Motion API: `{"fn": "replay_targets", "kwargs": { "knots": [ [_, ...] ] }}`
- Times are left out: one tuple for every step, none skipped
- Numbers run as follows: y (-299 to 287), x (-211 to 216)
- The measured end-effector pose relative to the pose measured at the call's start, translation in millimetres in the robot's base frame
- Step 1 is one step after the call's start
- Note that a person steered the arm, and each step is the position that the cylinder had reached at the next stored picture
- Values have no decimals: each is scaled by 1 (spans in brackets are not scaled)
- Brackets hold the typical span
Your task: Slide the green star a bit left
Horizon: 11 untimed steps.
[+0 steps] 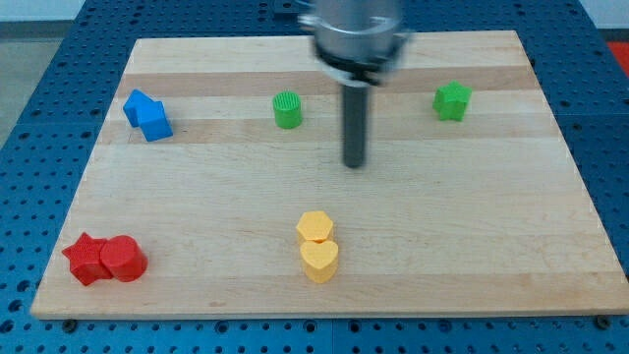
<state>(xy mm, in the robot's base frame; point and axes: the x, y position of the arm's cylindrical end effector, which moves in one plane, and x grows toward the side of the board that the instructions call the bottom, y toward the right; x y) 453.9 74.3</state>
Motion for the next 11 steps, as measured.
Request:
{"fn": "replay_targets", "kwargs": {
  "knots": [
    [115,26],
    [224,28],
    [264,-5],
    [230,-99],
    [201,-133],
    [173,-133],
    [150,-132],
    [138,-123],
    [130,-121],
    [117,-111],
    [104,-106]
  ]
}}
